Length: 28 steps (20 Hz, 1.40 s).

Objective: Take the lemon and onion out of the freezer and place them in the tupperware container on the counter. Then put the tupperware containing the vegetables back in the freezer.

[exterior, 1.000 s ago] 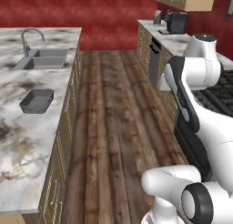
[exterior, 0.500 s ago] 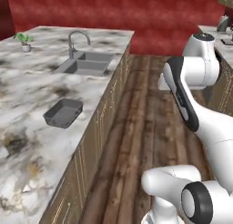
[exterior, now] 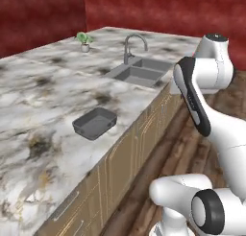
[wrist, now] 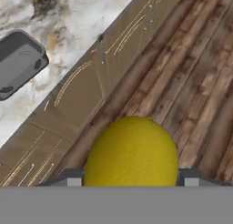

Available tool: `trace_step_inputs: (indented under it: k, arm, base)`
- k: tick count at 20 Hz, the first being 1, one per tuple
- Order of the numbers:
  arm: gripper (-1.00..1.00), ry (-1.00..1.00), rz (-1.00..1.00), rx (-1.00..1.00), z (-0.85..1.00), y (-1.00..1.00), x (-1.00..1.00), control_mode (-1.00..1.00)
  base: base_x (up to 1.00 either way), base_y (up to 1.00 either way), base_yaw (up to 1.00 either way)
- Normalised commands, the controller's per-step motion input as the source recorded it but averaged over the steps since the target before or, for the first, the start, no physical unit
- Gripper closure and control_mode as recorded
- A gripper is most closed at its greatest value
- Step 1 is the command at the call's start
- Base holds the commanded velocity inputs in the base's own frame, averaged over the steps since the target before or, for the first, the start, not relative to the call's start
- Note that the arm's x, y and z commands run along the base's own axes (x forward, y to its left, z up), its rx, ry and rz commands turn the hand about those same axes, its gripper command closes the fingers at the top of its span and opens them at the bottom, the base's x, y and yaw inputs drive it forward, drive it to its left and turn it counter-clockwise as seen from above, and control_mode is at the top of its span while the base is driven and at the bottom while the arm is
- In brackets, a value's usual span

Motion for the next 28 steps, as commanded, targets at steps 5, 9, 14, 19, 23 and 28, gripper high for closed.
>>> trace_step_inputs:
  k: [5,9,14,19,23,28]
  arm:
    - [1.0,0.0,0.0,0.0,0.0,0.0,0.0,1.0]
    - [1.0,0.0,0.0,0.0,0.0,0.0,0.0,1.0]
    - [1.0,0.0,0.0,0.0,0.0,0.0,0.0,1.0]
    - [1.0,0.0,0.0,0.0,0.0,0.0,0.0,1.0]
    - [1.0,0.0,0.0,0.0,0.0,0.0,0.0,1.0]
    - [1.0,0.15,0.2,0.0,-0.43,0.0,0.26,-1.0]
  base:
    - [0.5,-0.08,0.57]
    - [0.45,-0.25,0.57]
    - [0.55,-0.38,0.56]
    - [0.54,-0.45,0.53]
    - [0.52,-0.33,0.45]
    - [0.09,-0.02,0.08]
